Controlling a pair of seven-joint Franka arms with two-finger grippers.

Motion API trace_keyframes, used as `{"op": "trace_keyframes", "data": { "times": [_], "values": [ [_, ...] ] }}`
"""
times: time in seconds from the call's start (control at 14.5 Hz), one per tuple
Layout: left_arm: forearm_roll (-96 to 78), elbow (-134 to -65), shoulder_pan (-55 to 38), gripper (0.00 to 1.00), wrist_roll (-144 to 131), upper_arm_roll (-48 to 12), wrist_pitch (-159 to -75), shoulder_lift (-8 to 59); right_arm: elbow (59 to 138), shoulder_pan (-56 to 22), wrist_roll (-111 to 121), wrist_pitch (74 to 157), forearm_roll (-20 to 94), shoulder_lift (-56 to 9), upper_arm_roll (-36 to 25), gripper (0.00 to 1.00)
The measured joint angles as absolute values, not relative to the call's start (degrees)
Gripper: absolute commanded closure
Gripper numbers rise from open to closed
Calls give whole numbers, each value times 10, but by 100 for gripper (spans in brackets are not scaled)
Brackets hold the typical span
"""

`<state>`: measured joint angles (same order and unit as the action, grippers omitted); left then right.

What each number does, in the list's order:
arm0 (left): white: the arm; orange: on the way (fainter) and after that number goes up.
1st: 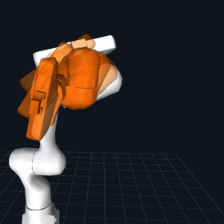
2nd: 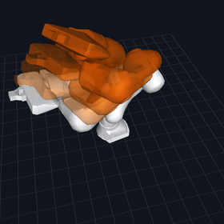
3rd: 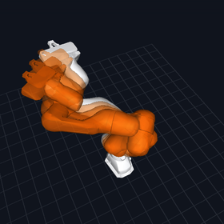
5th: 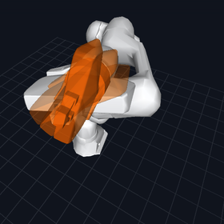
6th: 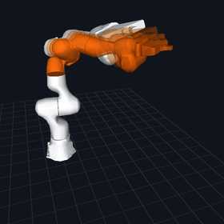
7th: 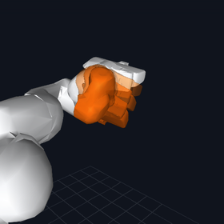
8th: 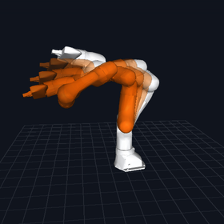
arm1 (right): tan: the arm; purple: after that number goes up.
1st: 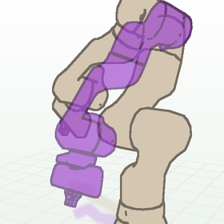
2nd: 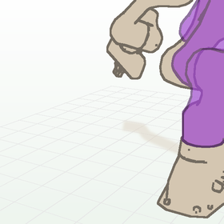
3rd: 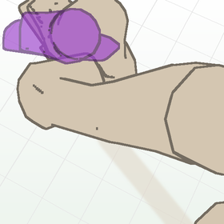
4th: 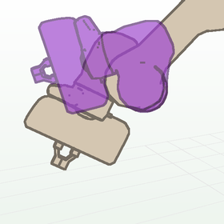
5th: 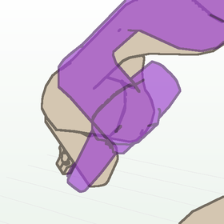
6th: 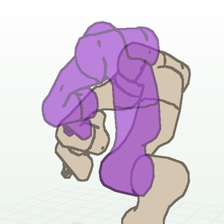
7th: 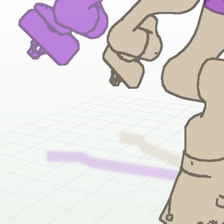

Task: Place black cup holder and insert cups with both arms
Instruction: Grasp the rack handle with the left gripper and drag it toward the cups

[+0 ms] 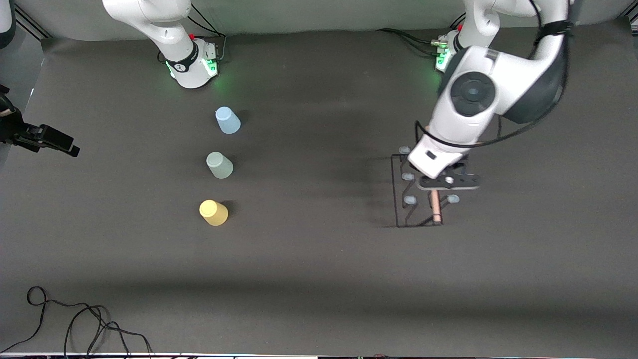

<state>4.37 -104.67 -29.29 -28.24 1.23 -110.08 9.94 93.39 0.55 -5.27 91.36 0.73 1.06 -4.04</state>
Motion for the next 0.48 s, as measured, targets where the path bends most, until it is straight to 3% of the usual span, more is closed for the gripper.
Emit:
{"op": "trace_keyframes", "data": {
  "times": [0.48],
  "values": [
    [2, -1073, -329, 100, -325, 12, -1170, 127, 934, 5, -53, 913, 7, 11, -40, 0]
  ]
}}
